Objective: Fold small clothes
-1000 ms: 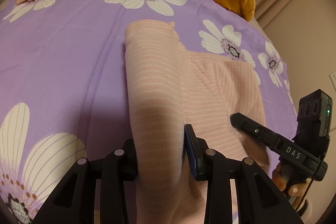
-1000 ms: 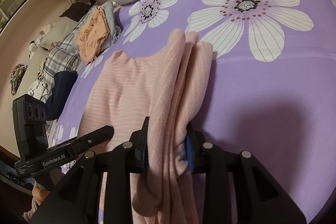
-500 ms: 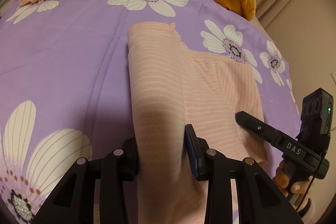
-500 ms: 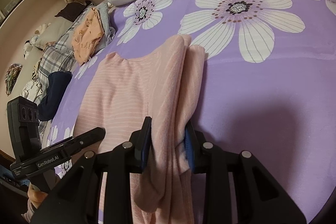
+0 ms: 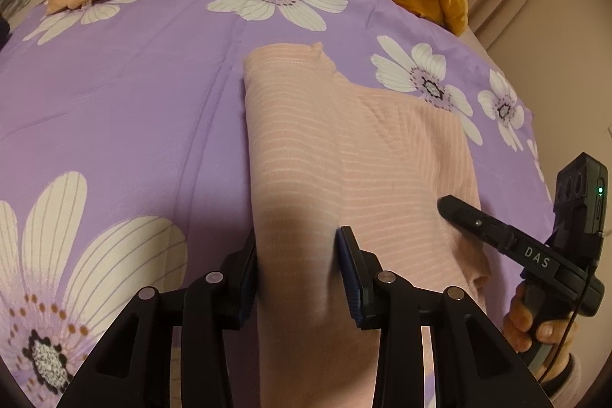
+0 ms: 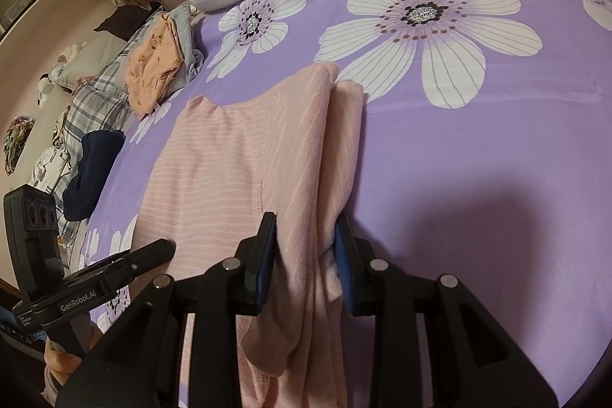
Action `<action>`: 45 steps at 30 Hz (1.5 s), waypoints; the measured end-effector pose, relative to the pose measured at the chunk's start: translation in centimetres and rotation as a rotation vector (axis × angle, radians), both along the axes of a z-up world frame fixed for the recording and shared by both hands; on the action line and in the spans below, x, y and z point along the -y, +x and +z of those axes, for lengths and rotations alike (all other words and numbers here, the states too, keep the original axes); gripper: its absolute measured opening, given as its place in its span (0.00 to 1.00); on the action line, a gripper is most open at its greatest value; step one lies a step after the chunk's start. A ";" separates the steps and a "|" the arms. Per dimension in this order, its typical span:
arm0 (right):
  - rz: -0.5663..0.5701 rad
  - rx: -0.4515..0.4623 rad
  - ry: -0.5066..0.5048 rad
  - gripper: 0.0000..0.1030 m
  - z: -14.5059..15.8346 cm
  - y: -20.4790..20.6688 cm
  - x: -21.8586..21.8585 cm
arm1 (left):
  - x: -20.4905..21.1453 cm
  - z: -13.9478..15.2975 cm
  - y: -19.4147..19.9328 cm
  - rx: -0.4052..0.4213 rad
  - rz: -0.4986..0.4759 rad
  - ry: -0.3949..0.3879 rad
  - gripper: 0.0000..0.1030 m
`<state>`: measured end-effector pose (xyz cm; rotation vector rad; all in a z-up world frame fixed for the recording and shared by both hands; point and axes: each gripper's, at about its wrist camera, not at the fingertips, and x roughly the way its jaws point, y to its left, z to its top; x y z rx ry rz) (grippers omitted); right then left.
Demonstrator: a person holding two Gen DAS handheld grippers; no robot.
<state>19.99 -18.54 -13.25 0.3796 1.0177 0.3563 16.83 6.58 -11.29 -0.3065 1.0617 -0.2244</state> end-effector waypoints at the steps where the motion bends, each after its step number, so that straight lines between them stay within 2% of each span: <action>1: -0.001 0.000 0.000 0.29 0.0 -0.1 0.1 | 0.1 0.0 -0.1 0.001 0.002 0.003 0.35; 23: -0.027 -0.007 0.006 0.29 0.1 -1.1 0.7 | 0.2 0.3 -2.9 0.013 0.016 0.054 0.35; 28: -0.030 -0.005 -0.008 0.31 0.4 -1.2 1.0 | -0.3 0.4 -4.0 0.006 0.012 0.044 0.35; 33: -0.053 0.025 -0.068 0.35 1.8 -1.3 1.5 | -1.0 0.9 -5.4 0.004 -0.006 0.038 0.35; 37: -0.076 0.101 -0.152 0.35 3.8 -1.0 1.7 | -0.8 2.7 -6.5 0.053 -0.032 0.056 0.35; 41: -0.002 0.159 -0.112 0.34 5.3 0.0 0.7 | 0.8 4.2 -6.2 0.110 -0.072 0.070 0.35; 45: 0.046 0.145 -0.101 0.24 4.6 1.4 -1.1 | 2.9 3.6 -5.1 0.114 -0.109 0.079 0.32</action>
